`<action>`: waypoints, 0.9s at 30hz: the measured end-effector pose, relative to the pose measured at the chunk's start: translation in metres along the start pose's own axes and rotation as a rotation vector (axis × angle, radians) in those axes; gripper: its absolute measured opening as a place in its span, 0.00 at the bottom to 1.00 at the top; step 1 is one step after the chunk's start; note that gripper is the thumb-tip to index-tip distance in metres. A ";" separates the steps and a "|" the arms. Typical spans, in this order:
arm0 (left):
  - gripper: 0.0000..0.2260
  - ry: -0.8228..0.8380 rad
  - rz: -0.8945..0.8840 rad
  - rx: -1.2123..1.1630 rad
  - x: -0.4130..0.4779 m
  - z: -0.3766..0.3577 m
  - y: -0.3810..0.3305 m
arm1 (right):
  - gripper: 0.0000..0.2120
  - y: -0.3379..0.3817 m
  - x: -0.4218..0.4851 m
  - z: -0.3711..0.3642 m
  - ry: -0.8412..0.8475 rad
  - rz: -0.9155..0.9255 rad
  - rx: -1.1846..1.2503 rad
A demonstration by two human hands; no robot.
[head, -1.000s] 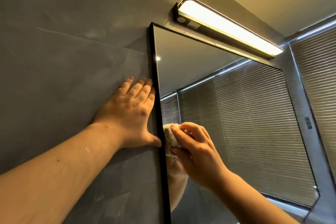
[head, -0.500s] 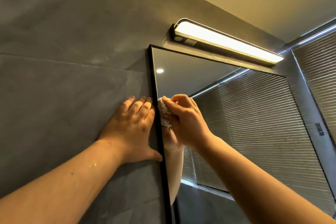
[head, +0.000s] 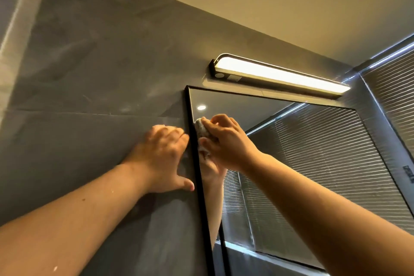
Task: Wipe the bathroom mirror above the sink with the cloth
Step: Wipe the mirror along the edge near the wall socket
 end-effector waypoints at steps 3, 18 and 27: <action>0.59 0.146 0.073 0.052 0.028 -0.003 0.030 | 0.27 -0.004 -0.010 -0.002 -0.036 0.040 -0.034; 0.60 0.012 0.051 0.078 0.046 -0.016 0.031 | 0.25 0.011 0.077 0.018 -0.195 0.114 -0.079; 0.64 -0.031 0.053 0.074 0.051 -0.009 0.034 | 0.19 0.001 0.080 0.020 -0.319 0.253 -0.001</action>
Point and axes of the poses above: each hand's wrist, its own x-axis towards the middle knuckle, its own z-axis out of the back of the hand, y = z × x, the point moved 8 cm from there along x, towards the middle knuckle, and after that the axes turned 9 degrees about x, right-handed, at the moved point
